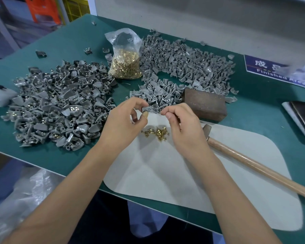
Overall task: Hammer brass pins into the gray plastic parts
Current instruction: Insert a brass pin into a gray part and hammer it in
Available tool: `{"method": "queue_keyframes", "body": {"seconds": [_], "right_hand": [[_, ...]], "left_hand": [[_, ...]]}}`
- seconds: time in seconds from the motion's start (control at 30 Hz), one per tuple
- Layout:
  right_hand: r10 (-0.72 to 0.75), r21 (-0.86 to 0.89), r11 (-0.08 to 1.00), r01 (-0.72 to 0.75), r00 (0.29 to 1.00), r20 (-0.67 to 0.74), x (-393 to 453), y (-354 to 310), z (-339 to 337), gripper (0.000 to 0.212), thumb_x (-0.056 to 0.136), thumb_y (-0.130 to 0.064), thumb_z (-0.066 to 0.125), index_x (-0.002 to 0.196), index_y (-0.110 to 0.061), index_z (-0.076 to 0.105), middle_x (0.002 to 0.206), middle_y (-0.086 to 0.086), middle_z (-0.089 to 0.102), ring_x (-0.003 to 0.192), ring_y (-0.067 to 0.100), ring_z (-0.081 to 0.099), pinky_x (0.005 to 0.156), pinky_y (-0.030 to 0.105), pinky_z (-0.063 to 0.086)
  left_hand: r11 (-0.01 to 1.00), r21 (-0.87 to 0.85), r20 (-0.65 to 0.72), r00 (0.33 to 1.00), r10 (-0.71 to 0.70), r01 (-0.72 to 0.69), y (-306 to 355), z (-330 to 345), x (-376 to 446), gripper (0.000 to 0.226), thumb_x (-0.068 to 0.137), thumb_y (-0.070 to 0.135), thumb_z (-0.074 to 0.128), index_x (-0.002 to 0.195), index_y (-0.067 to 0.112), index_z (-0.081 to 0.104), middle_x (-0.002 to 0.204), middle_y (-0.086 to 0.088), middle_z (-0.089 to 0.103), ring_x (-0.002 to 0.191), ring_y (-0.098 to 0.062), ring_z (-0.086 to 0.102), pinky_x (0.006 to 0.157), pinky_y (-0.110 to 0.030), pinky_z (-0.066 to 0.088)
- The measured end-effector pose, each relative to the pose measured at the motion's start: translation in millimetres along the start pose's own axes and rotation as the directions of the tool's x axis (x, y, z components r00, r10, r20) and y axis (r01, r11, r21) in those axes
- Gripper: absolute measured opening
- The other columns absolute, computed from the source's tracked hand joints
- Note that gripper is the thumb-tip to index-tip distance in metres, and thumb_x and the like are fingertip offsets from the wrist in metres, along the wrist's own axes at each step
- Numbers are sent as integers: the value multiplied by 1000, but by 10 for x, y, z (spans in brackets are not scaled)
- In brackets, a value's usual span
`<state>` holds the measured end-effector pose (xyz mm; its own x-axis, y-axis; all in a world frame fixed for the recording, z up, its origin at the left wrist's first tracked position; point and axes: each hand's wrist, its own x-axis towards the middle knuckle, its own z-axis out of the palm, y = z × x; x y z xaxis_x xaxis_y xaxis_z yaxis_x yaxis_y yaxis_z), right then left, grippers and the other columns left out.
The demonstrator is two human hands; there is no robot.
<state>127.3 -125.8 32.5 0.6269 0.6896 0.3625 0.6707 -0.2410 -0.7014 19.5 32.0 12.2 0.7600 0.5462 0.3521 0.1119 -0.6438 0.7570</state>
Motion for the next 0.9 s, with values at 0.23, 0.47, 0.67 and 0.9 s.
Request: {"method": "queue_keyframes", "body": {"seconds": [0.23, 0.47, 0.67, 0.9], "right_hand": [[10, 88, 996, 0, 994, -109, -15, -27, -68, 13, 103, -16, 59, 107, -18, 71, 85, -12, 69, 86, 1, 65, 74, 10, 43], [226, 238, 961, -143, 901, -371, 16, 40, -216, 11, 93, -12, 72, 97, -22, 72, 87, -9, 74, 84, 10, 72, 77, 39, 61], [358, 332, 924, -190, 735, -576, 70, 200, -495, 15, 94, -7, 68, 102, -19, 73, 95, -11, 76, 96, 4, 71, 83, 21, 53], [399, 296, 916, -270, 682, -613, 84, 346, -606, 13, 91, -10, 70, 87, -22, 73, 80, -16, 72, 78, -2, 65, 74, 12, 46]], "left_hand": [[993, -2, -43, 992, 120, -121, 32, 1, 17, 40, 92, 8, 66, 127, 28, 66, 91, 12, 54, 81, -1, 52, 78, -8, 35], [958, -281, 0, 998, 65, -62, 306, 166, 232, 16, 94, 29, 72, 109, 31, 66, 92, 12, 72, 79, -11, 69, 71, -20, 52], [907, -421, 161, 983, 92, -16, 547, 550, 608, 18, 94, 32, 73, 93, 20, 59, 83, 1, 74, 70, -19, 68, 70, -35, 58], [949, -39, 195, 929, 315, -313, 555, 941, 941, 11, 93, 37, 70, 94, 26, 69, 88, 11, 59, 84, -6, 52, 76, -26, 45]]}}
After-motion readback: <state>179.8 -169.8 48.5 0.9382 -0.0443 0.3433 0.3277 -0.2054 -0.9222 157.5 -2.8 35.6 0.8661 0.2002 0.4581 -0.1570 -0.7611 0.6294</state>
